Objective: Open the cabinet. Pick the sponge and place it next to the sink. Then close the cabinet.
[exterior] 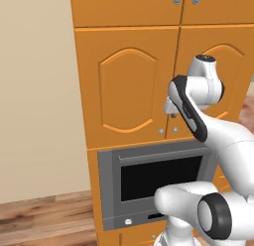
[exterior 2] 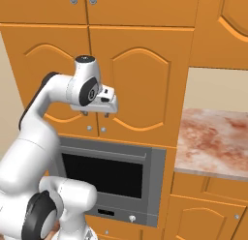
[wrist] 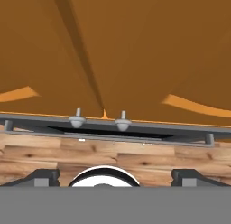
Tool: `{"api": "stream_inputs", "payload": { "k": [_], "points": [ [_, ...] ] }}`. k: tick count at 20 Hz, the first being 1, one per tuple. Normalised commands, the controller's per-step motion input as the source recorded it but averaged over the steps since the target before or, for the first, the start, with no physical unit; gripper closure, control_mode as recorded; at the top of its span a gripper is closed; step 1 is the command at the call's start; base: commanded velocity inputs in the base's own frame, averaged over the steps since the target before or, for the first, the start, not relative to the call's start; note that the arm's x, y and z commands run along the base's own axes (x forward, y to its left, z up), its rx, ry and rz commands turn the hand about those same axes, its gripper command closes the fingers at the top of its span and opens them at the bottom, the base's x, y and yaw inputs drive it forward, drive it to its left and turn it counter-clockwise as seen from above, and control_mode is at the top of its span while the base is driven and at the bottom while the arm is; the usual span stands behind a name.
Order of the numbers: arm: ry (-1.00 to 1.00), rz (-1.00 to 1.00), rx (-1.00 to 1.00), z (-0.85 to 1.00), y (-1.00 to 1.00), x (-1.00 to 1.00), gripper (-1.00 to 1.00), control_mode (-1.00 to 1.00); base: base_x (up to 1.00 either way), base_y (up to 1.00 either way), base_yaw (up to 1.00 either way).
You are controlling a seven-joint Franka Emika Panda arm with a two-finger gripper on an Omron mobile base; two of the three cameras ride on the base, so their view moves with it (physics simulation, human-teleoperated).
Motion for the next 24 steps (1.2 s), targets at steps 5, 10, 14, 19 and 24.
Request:
{"api": "stream_inputs", "payload": {
  "k": [5, 10, 14, 19, 24],
  "points": [
    [0.0, -0.03, 0.0, -0.24, -0.04, 0.0, -1.0, -1.0, 0.0, 0.0, 0.0],
    [0.0, -0.09, 0.0, -0.12, 0.0, 0.0, -1.0, -1.0, 0.0, 0.0, 0.0],
    [0.0, -0.13, 0.0, -0.2, 0.0, 0.01, -1.0, -1.0, 0.0, 0.0, 0.0],
    [-0.06, -0.13, 0.0, -0.23, 0.0, 0.01, -1.0, -1.0, 0.0, 0.0, 0.0],
    [-0.11, -0.08, 0.03, -0.24, 0.0, 0.02, -1.0, -1.0, 0.0, 0.0, 0.0]
  ]
}}
